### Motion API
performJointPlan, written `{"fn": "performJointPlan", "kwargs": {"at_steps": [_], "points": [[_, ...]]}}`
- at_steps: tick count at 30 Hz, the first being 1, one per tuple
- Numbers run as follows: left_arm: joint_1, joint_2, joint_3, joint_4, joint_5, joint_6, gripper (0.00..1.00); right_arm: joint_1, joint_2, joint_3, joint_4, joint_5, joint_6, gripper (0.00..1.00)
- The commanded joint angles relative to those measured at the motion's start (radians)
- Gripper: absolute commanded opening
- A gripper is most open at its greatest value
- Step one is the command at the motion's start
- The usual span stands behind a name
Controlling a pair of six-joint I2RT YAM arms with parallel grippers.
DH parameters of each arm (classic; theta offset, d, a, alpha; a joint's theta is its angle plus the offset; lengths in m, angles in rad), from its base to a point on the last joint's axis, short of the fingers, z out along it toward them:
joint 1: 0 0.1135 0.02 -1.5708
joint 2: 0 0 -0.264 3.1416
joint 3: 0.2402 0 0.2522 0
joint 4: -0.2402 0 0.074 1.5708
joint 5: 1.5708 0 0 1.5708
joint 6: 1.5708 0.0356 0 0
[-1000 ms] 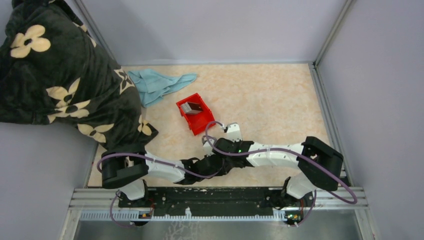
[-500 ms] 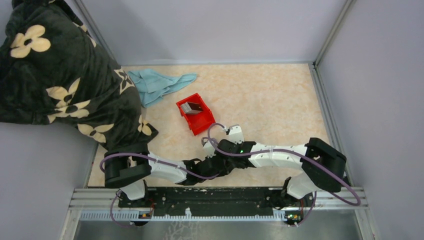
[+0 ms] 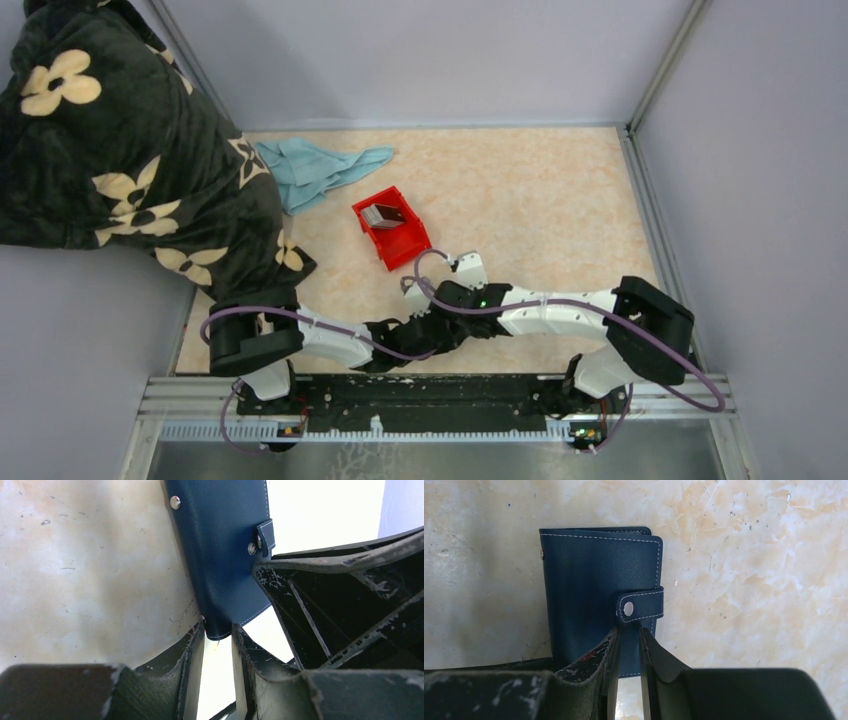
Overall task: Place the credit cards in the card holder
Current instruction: Close the card holder at the center of the board.
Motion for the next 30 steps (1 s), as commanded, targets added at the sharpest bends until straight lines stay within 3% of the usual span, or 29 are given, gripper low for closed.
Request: {"fn": "performJointPlan", "kwargs": {"at_steps": [1,9,30], "points": [[0.005,0.057,-0.058,-0.191,0.007,0.004,0.35,0.044,-0.013,0.061,-0.028,0.029,-0.012,0.22],[0.004,0.032,-0.112,-0.144,0.01,-0.035,0.35,0.055,-0.025,0.086,-0.043,0.045,-0.01,0.3],[0.005,0.031,-0.133,-0.119,0.01,-0.037,0.35,0.048,0.048,0.118,-0.052,0.106,-0.028,0.24]]}}
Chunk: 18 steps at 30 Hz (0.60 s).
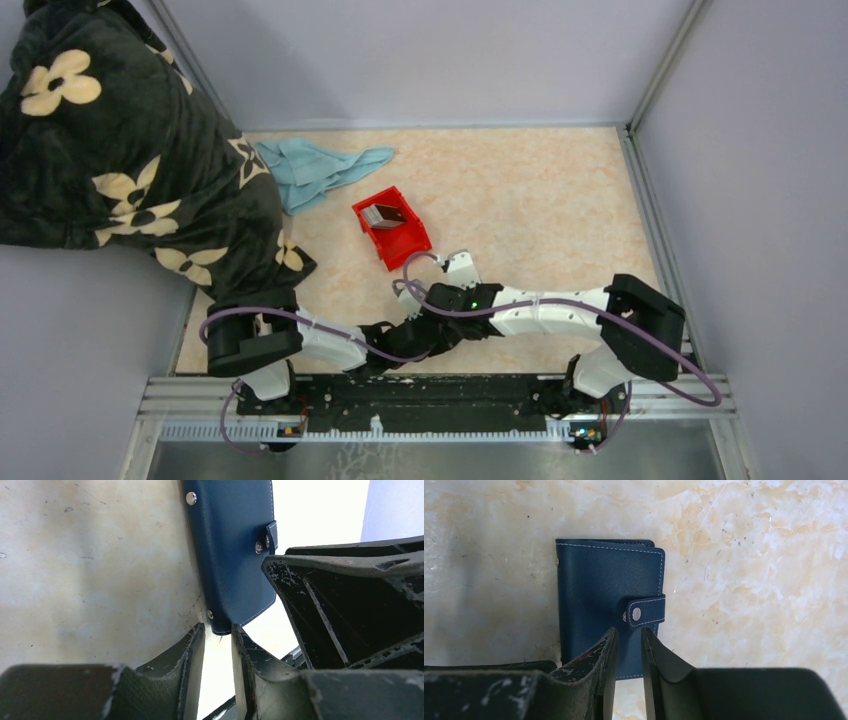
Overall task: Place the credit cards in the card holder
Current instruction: Close the card holder at the center of the board.
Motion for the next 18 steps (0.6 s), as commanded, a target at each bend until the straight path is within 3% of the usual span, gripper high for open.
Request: {"fn": "performJointPlan", "kwargs": {"at_steps": [1,18], "points": [[0.006,0.04,-0.062,-0.213,0.012,0.025,0.35,0.001,0.012,0.051,0.001,0.039,-0.012,0.24],[0.005,0.049,-0.063,-0.207,0.016,0.024,0.35,-0.02,0.028,0.039,0.032,0.028,-0.035,0.17]]}}
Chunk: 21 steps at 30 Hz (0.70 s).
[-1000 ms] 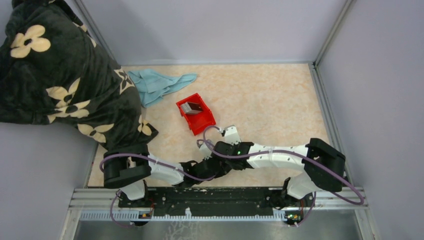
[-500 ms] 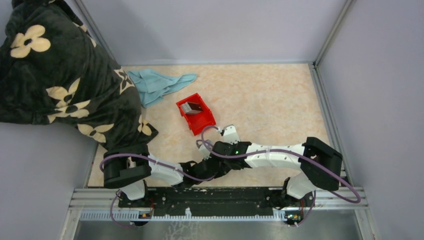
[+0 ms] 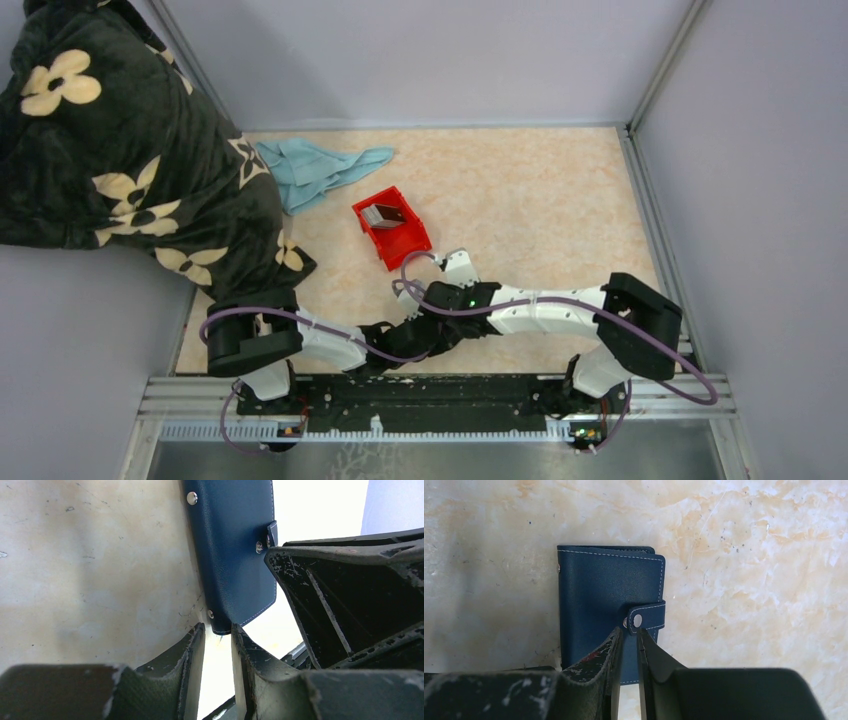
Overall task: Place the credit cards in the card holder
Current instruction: Close the card holder at the center of the board.
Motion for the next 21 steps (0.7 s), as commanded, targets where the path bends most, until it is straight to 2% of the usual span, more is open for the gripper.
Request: {"fn": "performJointPlan", "kwargs": {"at_steps": [1,17,21], "points": [[0.004,0.05,-0.056,-0.216,0.015,0.029,0.35,-0.01,0.009,0.027,0.027,0.016,-0.011,0.17],[0.006,0.044,-0.057,-0.224,0.007,0.032,0.35,-0.019,0.021,0.029,0.017,0.018,-0.026,0.01],[0.005,0.04,-0.064,-0.224,0.004,0.026,0.35,-0.019,0.012,0.029,0.01,0.018,-0.025,0.0]]}}
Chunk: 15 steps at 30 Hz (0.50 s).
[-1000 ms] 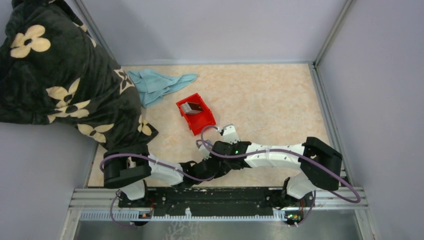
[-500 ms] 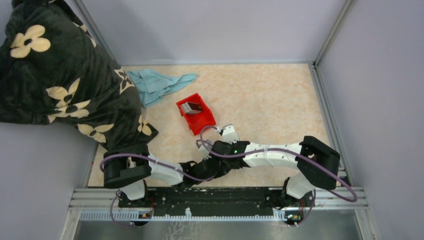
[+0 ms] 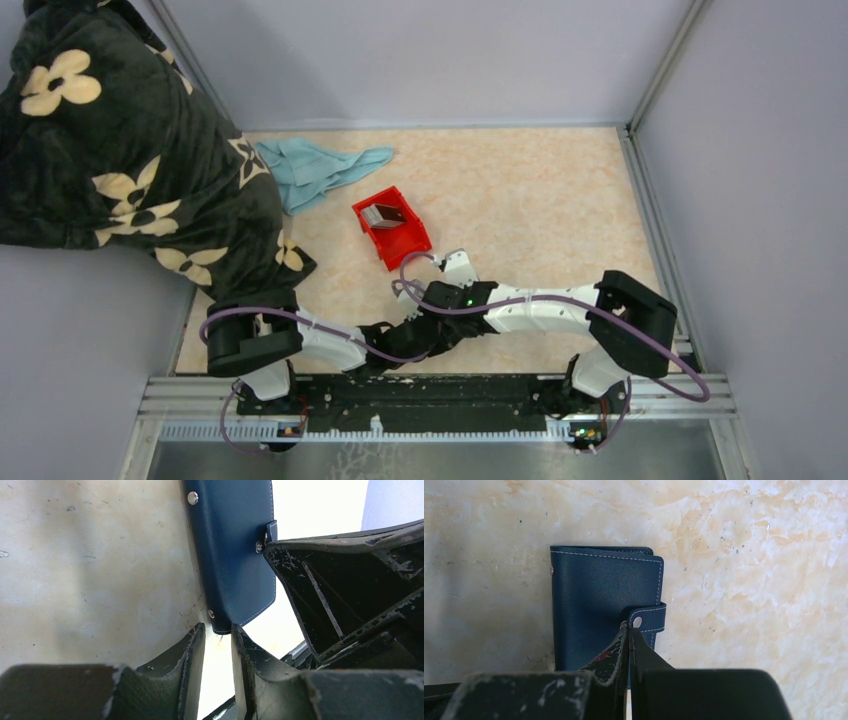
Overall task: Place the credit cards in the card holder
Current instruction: Close the card holder at the center of the board.
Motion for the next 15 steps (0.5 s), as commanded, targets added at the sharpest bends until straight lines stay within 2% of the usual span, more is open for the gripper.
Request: {"fn": "performJointPlan", "kwargs": {"at_steps": [1,15], "points": [[0.005,0.039,-0.063,-0.224,0.003,0.026,0.35,-0.005,-0.019,0.029,-0.002,0.019,-0.007,0.0],[0.005,0.045,-0.059,-0.223,0.003,0.027,0.35,-0.004,-0.021,0.015,-0.001,-0.022,-0.019,0.0]]}}
